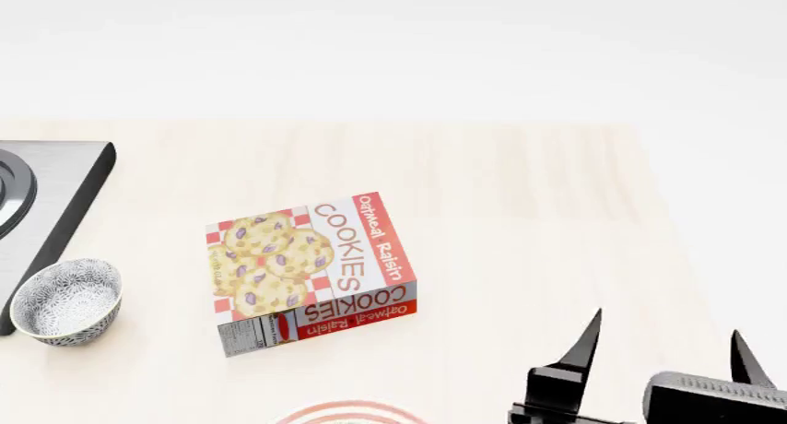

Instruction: Pick the akita bowl next to the plate and place it on the plate.

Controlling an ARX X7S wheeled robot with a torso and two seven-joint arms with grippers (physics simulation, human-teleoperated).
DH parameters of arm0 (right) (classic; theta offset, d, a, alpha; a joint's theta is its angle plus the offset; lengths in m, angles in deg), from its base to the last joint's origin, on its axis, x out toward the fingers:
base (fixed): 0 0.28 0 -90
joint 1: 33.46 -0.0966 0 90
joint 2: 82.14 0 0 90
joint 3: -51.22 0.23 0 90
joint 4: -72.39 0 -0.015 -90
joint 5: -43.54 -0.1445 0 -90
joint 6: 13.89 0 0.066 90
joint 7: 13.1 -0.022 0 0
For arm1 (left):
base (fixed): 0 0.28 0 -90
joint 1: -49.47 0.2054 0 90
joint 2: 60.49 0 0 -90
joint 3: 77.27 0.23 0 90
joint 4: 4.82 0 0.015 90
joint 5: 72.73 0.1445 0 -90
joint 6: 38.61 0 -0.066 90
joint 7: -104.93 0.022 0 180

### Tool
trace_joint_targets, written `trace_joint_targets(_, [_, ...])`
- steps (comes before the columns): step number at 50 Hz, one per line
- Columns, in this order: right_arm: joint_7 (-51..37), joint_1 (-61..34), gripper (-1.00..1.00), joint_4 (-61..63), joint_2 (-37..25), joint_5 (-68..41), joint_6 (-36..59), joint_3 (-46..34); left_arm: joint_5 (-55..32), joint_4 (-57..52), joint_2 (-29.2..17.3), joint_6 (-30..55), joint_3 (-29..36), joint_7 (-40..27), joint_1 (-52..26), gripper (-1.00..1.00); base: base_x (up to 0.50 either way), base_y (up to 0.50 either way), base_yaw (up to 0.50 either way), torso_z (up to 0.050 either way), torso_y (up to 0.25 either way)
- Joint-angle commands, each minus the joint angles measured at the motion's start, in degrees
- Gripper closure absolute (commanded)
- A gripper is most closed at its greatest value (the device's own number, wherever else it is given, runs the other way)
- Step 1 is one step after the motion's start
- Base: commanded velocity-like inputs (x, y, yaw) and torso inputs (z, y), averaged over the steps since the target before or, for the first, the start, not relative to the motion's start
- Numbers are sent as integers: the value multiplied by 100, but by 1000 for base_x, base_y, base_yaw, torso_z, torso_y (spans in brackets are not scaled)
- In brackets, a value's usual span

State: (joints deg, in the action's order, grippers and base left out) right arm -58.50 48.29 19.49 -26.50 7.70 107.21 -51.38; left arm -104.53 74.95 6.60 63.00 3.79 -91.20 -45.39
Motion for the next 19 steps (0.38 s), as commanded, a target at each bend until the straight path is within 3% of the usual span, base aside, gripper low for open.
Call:
trace_joint_targets(1, [-58, 465, -100, -312, 77, 1149, -1127, -41, 0, 1, -9, -10, 14, -4, 2, -100, 0, 0, 0, 0, 0])
trace_joint_targets(19, [-378, 870, -100, -105, -38, 1529, -1450, 236, 57, 6, -26, -57, 95, 25, -4, -100, 0, 0, 0, 0, 0])
